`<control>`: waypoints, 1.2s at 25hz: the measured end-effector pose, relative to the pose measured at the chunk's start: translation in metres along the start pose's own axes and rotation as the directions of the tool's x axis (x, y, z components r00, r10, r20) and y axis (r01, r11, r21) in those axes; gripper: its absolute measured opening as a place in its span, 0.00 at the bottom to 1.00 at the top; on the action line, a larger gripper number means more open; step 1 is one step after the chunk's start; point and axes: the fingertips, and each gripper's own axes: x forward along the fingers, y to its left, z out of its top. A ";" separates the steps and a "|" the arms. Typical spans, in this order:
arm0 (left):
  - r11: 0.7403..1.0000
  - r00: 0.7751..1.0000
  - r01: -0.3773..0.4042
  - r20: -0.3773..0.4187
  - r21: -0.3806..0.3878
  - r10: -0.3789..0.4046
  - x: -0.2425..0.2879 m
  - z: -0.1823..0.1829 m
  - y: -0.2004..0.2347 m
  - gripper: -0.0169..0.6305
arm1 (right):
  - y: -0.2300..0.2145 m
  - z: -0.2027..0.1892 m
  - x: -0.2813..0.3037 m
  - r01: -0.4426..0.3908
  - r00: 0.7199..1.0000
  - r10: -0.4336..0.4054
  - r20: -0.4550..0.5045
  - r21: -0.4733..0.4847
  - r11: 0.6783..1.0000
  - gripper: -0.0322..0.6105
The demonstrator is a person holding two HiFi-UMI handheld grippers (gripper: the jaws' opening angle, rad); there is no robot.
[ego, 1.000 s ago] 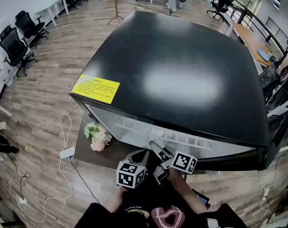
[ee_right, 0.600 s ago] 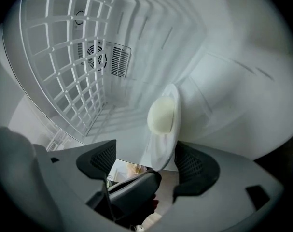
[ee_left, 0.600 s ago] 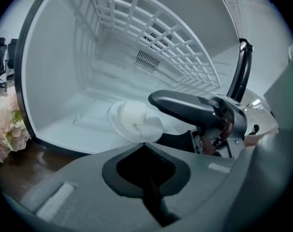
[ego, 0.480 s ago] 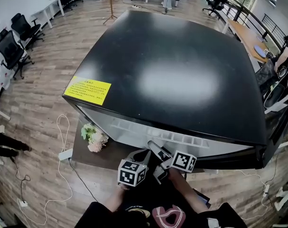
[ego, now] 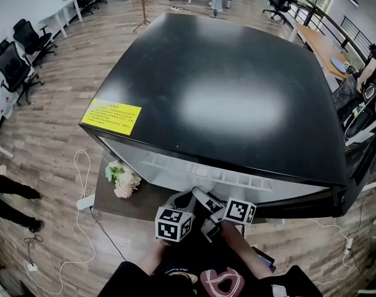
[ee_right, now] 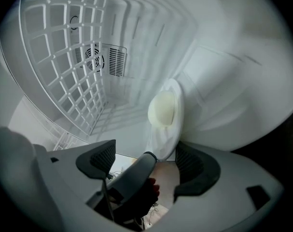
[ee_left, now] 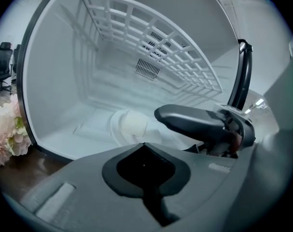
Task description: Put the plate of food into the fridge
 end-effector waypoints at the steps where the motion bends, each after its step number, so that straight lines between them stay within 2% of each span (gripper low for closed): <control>1: 1.000 1.000 0.000 0.001 -0.002 0.000 -0.001 -0.001 0.000 0.04 | 0.000 -0.001 -0.001 0.000 1.000 0.000 0.000 0.002 1.000 0.64; 6: 1.000 1.000 0.017 -0.006 -0.011 -0.017 -0.007 -0.008 -0.005 0.04 | -0.001 0.001 -0.003 -0.007 1.000 0.007 0.019 0.029 1.000 0.64; 11: 0.998 0.990 -0.016 -0.144 -0.067 0.006 -0.001 -0.032 0.004 0.04 | -0.005 0.003 -0.007 0.020 0.999 -0.021 0.028 0.034 0.999 0.65; 13: 0.997 0.986 -0.009 -0.165 -0.076 -0.004 0.004 -0.035 0.002 0.04 | -0.002 0.003 -0.006 0.000 1.000 -0.001 0.028 0.032 0.999 0.65; 19: 0.994 0.990 0.031 -0.136 -0.108 -0.046 0.011 -0.029 -0.005 0.04 | -0.001 0.008 -0.007 -0.010 0.999 0.009 0.038 0.027 1.000 0.66; 25: 0.996 0.992 -0.010 -0.125 -0.087 -0.001 0.012 -0.029 0.004 0.04 | -0.002 -0.005 -0.009 -0.010 1.000 0.010 -0.005 0.027 1.000 0.66; 30: 0.997 0.994 -0.009 -0.108 -0.081 0.000 0.012 -0.028 0.003 0.04 | -0.004 -0.015 -0.016 -0.003 0.999 0.004 -0.033 0.034 0.999 0.66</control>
